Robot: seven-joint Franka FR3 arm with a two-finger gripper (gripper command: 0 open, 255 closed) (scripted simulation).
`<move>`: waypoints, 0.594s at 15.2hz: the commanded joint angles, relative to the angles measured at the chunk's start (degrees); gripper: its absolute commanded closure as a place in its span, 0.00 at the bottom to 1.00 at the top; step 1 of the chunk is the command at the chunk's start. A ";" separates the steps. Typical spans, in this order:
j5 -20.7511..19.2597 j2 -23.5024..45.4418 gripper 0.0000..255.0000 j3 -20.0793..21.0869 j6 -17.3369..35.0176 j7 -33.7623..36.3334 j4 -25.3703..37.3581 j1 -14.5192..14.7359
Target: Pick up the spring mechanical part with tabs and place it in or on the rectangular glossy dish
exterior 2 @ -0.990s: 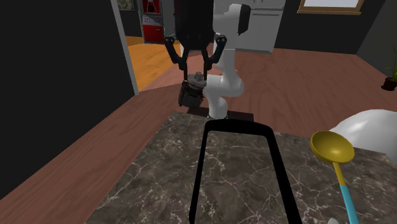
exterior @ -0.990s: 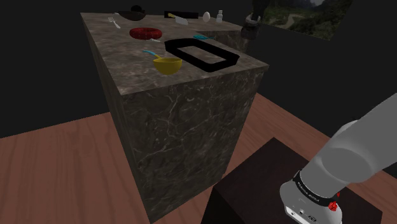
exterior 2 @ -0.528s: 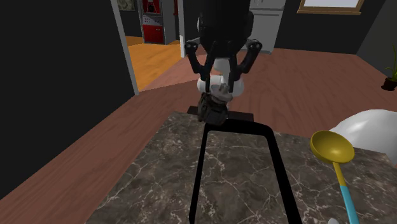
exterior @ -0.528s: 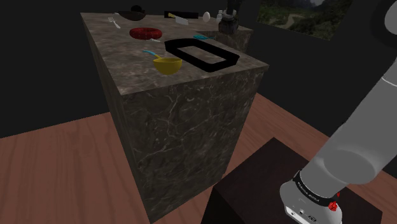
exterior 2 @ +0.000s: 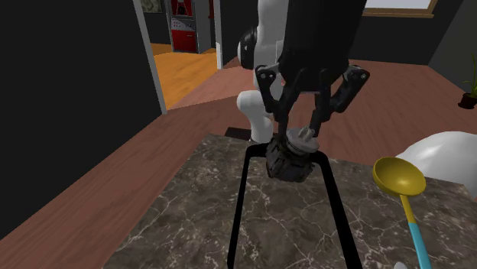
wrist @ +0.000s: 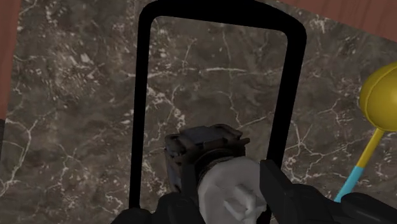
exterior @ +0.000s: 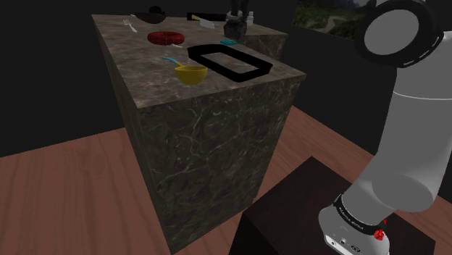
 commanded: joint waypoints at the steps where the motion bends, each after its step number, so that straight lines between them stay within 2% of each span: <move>1: 0.34 -2.76 1.00 0.06 3.50 0.14 -6.16 -0.30; 4: 0.79 -6.24 1.00 0.02 8.01 0.03 -14.13 -0.76; 9: 1.25 -10.08 1.00 -0.09 14.01 -0.14 -23.95 -1.17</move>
